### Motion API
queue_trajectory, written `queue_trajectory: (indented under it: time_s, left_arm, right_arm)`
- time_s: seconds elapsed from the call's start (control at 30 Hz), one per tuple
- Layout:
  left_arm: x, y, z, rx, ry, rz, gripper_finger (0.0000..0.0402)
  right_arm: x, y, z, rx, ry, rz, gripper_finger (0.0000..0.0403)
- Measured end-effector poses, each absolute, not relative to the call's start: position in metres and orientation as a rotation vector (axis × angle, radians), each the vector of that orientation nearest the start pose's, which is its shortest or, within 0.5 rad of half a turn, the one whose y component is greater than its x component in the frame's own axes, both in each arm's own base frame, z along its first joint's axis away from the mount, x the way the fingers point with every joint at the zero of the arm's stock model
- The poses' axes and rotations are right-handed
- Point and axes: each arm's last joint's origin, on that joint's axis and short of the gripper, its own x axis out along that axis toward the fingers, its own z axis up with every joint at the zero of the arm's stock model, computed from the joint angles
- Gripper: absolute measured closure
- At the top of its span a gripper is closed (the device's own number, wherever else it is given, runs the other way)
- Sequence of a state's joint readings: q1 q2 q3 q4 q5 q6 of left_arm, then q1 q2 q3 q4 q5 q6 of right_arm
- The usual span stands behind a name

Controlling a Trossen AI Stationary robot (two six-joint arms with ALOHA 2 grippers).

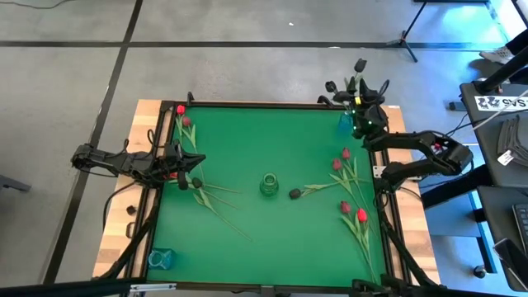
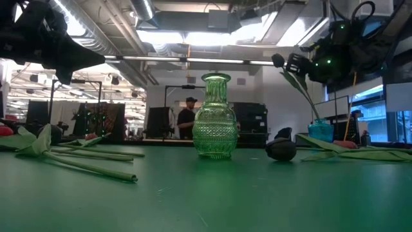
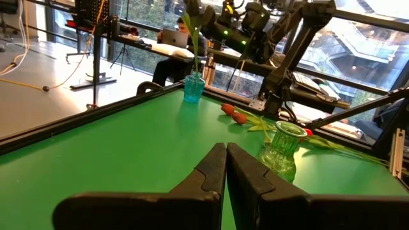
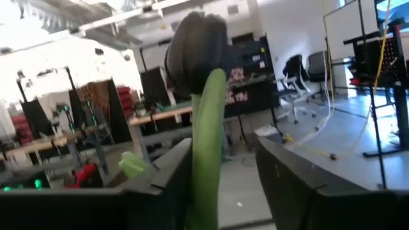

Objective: Sort flowers into vase by color
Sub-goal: Put the right black flower into the top right blue vase

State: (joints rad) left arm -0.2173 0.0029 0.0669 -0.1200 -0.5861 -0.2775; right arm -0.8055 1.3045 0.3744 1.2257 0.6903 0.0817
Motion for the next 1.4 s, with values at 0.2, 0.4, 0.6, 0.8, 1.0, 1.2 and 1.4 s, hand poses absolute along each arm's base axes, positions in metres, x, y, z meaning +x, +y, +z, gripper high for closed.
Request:
queue_trajectory:
  time_s: [0.2, 0.4, 0.6, 0.8, 1.0, 1.2, 1.4]
  left_arm:
    - [0.09, -0.003, 0.175, -0.252, 0.0, 0.373, 0.0391]
    - [0.09, -0.003, 0.175, -0.252, 0.0, 0.373, 0.0391]
    - [0.09, -0.003, 0.175, -0.253, 0.0, 0.373, 0.0391]
    - [0.09, -0.003, 0.175, -0.253, 0.0, 0.373, 0.0391]
    - [0.09, -0.003, 0.175, -0.252, 0.0, 0.374, 0.0391]
    - [0.09, -0.003, 0.175, -0.253, 0.0, 0.373, 0.0391]
    - [0.09, -0.003, 0.175, -0.253, 0.001, 0.373, 0.0391]
  right_arm:
    - [0.137, -0.17, 0.23, 0.13, -0.317, -1.507, 0.0225]
    - [0.126, -0.158, 0.238, 0.182, -0.251, -1.462, 0.0224]
    - [0.121, -0.147, 0.243, 0.209, -0.235, -1.411, 0.0224]
    - [0.124, -0.114, 0.256, 0.198, -0.225, -1.267, 0.0224]
    - [0.134, -0.075, 0.251, 0.197, -0.063, -0.974, 0.0224]
    - [0.153, -0.033, 0.227, 0.192, 0.234, -0.467, 0.0224]
    - [0.169, 0.008, 0.196, 0.143, 0.509, -0.219, 0.0224]
